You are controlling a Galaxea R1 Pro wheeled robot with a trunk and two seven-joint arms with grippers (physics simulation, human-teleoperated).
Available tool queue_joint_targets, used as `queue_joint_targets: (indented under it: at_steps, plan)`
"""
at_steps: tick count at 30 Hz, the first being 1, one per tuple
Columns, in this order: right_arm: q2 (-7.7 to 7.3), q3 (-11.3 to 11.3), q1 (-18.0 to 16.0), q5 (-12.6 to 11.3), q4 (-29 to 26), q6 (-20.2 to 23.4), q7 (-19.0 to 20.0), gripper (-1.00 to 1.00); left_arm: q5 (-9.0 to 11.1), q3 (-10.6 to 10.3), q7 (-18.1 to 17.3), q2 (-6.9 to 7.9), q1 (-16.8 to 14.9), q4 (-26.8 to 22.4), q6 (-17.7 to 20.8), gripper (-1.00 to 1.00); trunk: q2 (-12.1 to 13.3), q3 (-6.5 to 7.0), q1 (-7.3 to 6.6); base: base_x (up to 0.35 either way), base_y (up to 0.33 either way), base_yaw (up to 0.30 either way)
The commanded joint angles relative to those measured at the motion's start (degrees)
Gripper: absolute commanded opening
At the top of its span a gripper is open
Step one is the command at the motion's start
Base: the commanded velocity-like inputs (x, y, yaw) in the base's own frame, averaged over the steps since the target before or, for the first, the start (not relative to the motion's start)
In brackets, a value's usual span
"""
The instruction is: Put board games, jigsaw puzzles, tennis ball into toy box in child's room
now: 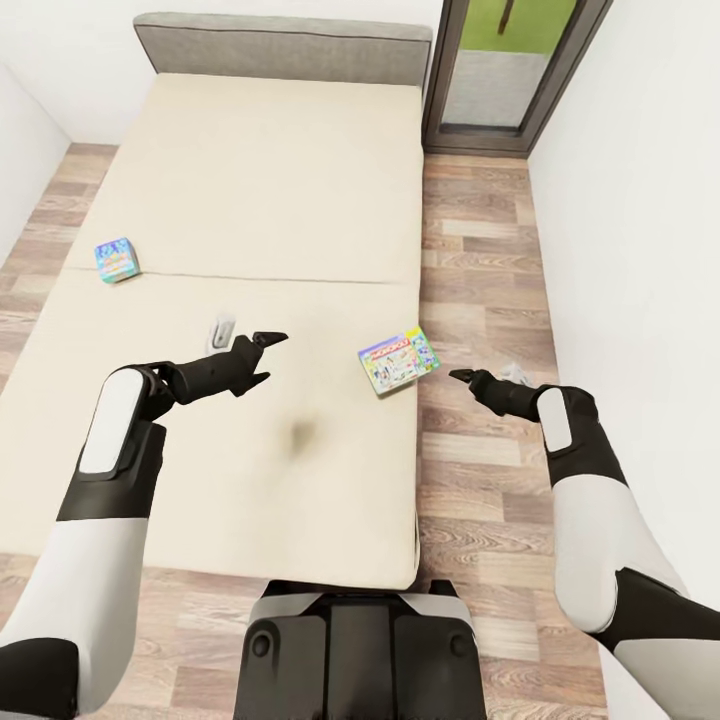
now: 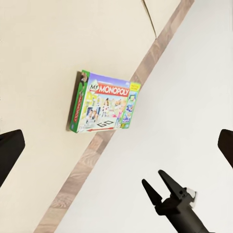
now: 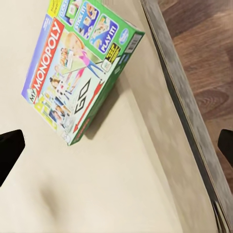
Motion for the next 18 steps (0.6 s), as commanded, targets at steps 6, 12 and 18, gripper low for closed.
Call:
queue_joint_targets:
  at_steps: [6,12,18]
  plan:
    - [0.04,-0.23,-0.95,-0.49,-0.98,0.29,0.38,1.00,0.60,0.05,0.58,-0.04,-0.51,-0.21,0.12,1.00,-0.09,-0.63,0.03,0.000,0.000,0.000]
    - [0.01,-0.23,-1.43,-1.32,-1.45,0.29,0.39,1.00,0.60,0.05,0.58,-0.06,-0.71,-0.37,0.12,1.00,-0.09,-1.19,0.03,0.000,0.000,0.000]
    - [0.00,-0.19,-1.99,-1.77,-1.99,0.33,0.40,1.00,0.60,0.05,0.58,-0.07,-0.79,-0.40,0.12,1.00,-0.09,-1.75,0.03,0.000,0.000,0.000]
